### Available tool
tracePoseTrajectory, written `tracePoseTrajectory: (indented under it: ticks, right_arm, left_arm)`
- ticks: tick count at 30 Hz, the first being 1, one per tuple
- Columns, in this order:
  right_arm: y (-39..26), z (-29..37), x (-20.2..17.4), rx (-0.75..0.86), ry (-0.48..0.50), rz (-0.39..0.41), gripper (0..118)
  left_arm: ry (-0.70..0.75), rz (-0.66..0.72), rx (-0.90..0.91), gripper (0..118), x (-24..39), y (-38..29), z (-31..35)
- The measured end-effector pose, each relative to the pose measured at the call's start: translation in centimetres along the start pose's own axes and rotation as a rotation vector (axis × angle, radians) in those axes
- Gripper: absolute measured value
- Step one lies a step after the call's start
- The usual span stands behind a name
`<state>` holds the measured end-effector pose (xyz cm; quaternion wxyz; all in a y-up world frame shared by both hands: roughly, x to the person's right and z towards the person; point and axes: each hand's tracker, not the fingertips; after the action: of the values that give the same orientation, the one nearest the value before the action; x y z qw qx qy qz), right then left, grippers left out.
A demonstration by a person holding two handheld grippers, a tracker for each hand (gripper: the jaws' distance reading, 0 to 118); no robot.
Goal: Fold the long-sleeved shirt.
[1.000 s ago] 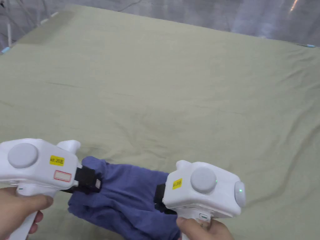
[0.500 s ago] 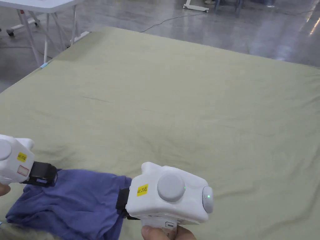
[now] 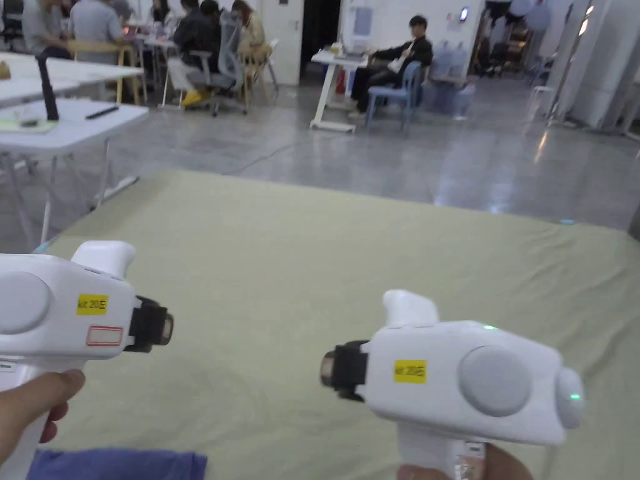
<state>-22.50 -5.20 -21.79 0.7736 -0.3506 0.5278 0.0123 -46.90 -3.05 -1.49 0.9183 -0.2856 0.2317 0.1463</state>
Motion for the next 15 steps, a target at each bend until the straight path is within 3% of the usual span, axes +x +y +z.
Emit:
tracePoseTrajectory:
  ticks: [2,7,15]
  right_arm:
    - [2.8,5.7,0.9,0.176,-0.058,0.041,0]
    - [6.6,17.3,1.7,0.515,-0.169,0.174,0]
    - [6.2,23.7,3.0,0.664,-0.297,0.274,0]
  left_arm:
    - [-0.002,-0.076,0.173,5,4.6,2.6,2.9]
    - [0.007,-0.119,0.532,5,13.4,7.0,7.5]
    - [0.053,-0.161,0.709,5,21.3,6.0,10.1]
